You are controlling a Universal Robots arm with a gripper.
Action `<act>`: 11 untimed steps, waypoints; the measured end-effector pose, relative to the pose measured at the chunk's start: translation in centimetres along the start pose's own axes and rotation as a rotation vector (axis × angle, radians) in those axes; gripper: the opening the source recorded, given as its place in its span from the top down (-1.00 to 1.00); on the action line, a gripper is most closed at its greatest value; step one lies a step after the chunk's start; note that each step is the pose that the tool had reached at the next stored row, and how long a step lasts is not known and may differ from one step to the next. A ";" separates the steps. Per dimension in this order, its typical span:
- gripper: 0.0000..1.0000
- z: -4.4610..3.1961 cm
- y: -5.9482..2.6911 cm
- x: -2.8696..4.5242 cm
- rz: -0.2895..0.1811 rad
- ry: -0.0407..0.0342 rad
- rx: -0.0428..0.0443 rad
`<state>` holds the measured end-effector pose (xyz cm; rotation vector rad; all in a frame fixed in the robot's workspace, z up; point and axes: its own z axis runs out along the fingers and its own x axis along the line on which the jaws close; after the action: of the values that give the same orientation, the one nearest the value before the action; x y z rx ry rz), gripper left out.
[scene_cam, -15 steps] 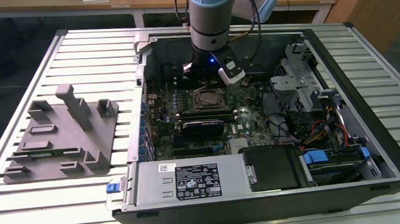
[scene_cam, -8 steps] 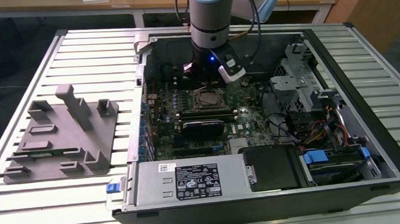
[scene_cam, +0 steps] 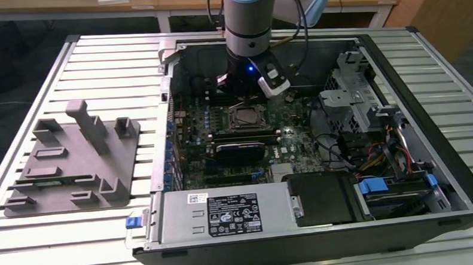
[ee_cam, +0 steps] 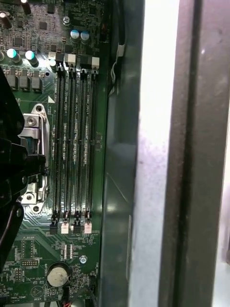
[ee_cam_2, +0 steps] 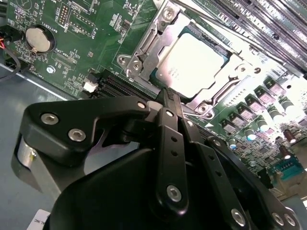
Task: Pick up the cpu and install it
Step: 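Install the first cpu locking lever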
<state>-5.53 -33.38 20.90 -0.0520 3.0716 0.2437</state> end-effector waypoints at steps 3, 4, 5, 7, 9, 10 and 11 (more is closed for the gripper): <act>0.79 0.06 0.10 0.00 0.000 0.0000 0.0000; 0.79 0.08 0.10 -0.01 0.000 0.0001 -0.0001; 0.79 0.09 0.11 -0.01 0.000 0.0001 -0.0004; 0.79 0.12 0.14 -0.01 0.000 0.0000 -0.0013; 0.79 0.14 0.15 -0.01 0.000 0.0001 -0.0017; 0.79 0.15 0.15 -0.01 0.000 0.0000 -0.0018; 0.79 0.16 0.17 -0.02 0.000 0.0000 -0.0021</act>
<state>-5.51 -33.19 20.76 -0.0518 3.0714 0.2469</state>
